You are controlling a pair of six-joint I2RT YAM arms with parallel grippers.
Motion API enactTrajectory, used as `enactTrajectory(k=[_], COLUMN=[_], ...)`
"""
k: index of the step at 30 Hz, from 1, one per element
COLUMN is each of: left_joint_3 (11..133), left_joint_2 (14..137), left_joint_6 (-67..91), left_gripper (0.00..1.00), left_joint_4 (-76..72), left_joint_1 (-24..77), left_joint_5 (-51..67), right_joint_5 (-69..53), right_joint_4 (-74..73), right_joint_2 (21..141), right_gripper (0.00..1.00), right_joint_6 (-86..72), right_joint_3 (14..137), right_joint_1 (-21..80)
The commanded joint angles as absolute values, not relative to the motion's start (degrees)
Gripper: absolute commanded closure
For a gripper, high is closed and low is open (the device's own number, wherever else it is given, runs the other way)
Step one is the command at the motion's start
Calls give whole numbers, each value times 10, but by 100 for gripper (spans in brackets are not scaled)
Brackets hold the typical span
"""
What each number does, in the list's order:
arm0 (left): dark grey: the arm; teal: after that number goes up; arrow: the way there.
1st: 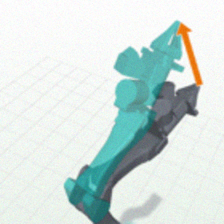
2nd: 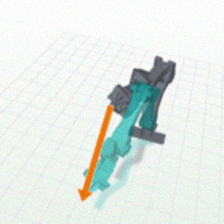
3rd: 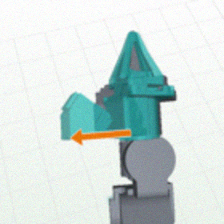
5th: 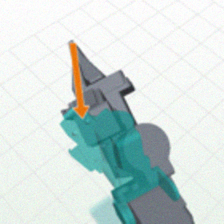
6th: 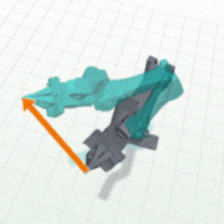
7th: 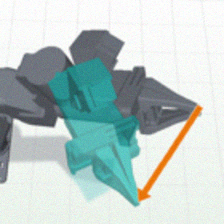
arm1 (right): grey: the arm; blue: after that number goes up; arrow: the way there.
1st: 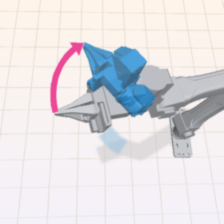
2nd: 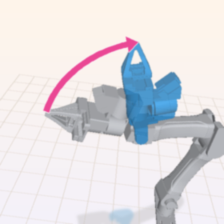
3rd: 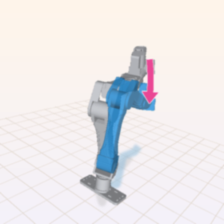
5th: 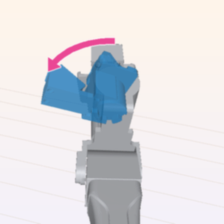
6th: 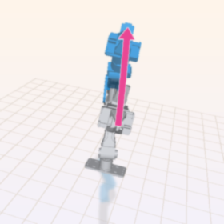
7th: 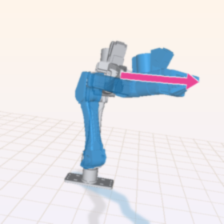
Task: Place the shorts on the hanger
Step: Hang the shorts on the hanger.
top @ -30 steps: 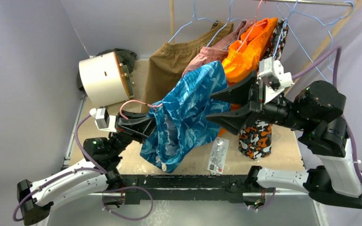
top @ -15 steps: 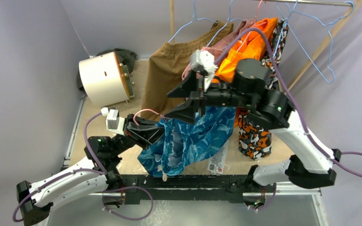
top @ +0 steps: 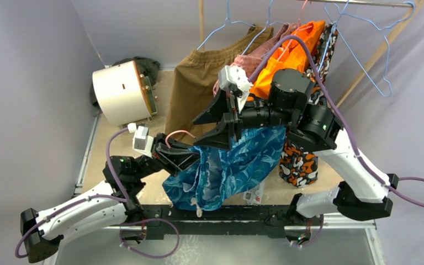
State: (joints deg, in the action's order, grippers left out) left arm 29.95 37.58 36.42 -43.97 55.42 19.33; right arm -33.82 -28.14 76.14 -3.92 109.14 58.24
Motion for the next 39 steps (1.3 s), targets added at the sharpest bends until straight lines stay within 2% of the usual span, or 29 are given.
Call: enactTrajectory(k=[1, 4, 8, 13, 18, 23, 25, 27, 39], left_joint_3=[341, 339, 337, 336, 335, 334, 332, 331, 314], left_joint_2=[372, 372, 372, 376, 372, 360, 349, 338, 259], left_joint_6=[373, 373, 371, 371, 369, 355, 347, 339, 302], left_gripper=[100, 100, 100, 100, 100, 100, 91, 87, 85], left_joint_4=[-484, -484, -485, -486, -479, -446, -424, -396, -276], left_joint_1=[555, 555, 555, 555, 555, 555, 555, 555, 555], left_joint_5=[202, 199, 195, 194, 192, 175, 166, 161, 89], right_joint_5=[-373, -367, -347, -340, -333, -304, -272, -249, -222], right_joint_4=[-303, -314, -312, -303, -308, -281, -246, -225, -219], right_joint_2=[766, 770, 772, 777, 783, 766, 742, 722, 711], right_gripper=[43, 44, 64, 74, 100, 100, 100, 100, 100], right_joint_6=[-16, -12, -12, -19, -19, -20, -31, -35, -32], right_joint_3=[1097, 1092, 1091, 1092, 1092, 1080, 1062, 1049, 1045], right_joint_1=[587, 588, 589, 589, 590, 590, 590, 590, 590])
